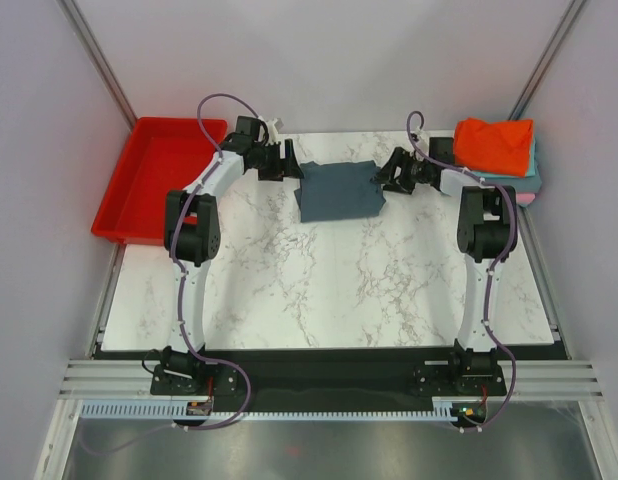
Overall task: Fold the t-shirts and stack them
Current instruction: Neatly place the folded tshirt to the corner
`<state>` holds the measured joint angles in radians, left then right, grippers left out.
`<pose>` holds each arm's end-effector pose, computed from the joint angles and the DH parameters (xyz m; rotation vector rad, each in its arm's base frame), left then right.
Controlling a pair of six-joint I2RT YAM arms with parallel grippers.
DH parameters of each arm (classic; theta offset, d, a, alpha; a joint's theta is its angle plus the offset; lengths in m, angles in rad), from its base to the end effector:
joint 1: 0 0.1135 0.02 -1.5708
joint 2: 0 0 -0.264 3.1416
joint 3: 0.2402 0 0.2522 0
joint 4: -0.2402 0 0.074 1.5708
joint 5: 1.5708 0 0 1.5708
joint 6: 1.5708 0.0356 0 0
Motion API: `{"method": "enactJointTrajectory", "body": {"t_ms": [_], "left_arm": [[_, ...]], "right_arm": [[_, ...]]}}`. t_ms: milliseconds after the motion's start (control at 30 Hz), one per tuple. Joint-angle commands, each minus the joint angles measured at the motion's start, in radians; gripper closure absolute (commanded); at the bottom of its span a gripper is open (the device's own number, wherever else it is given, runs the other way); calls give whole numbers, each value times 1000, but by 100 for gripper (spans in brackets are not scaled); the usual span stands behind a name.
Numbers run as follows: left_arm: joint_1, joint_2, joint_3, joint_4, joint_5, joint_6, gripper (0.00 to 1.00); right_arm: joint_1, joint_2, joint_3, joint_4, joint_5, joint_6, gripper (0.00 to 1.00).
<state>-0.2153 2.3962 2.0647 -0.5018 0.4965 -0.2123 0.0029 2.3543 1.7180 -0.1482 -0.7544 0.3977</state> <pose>0.5200 -0.1311 0.1916 0.2396 2.4084 -0.7942 0.5097 0.0259 0.1326 0.0806 2.3305 1.0832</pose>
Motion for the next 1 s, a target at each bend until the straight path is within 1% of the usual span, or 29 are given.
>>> {"method": "enactJointTrajectory", "body": {"t_ms": [0, 133, 233, 300, 367, 400, 467, 500, 533, 600, 633, 700, 733, 800, 867, 967], "left_arm": [[2, -2, 0, -1, -19, 44, 17], [2, -17, -9, -7, -27, 45, 16], [2, -26, -26, -12, -29, 45, 16], [2, -29, -37, -15, -27, 45, 16], [2, -34, -46, -17, -27, 45, 16], [4, -37, -48, -17, -27, 47, 16], [2, -40, -49, -20, -27, 48, 16], [2, -40, -51, -23, -27, 50, 16], [2, -42, -51, -23, -32, 51, 16], [2, -42, -51, -24, -33, 53, 16], [1, -42, -51, -24, -38, 54, 16], [-1, -43, -52, -24, -39, 57, 16], [-2, -46, -55, -24, -41, 59, 16], [-2, -51, -63, -27, -39, 62, 16], [-4, -60, -75, -27, -42, 65, 16], [-2, -69, -87, -34, -47, 70, 16]], "right_arm": [[17, 82, 0, 1, -33, 39, 23], [35, 102, 8, 9, -36, 53, 23], [49, 114, 18, 16, -43, 67, 25], [55, 118, 20, 19, -40, 72, 29], [62, 125, 20, 30, -52, 78, 32], [65, 126, 17, 33, -57, 79, 32], [69, 131, 12, 45, -66, 85, 35], [71, 134, 9, 50, -71, 89, 38], [72, 138, 8, 61, -80, 90, 50], [75, 140, 9, 73, -86, 92, 61], [75, 140, 9, 78, -89, 92, 69], [75, 132, 17, 81, -94, 90, 76], [75, 126, 22, 84, -97, 86, 81], [74, 115, 43, 84, -95, 75, 87], [71, 91, 61, 82, -91, 63, 100], [62, 30, 120, 21, -43, -14, 100]]}}
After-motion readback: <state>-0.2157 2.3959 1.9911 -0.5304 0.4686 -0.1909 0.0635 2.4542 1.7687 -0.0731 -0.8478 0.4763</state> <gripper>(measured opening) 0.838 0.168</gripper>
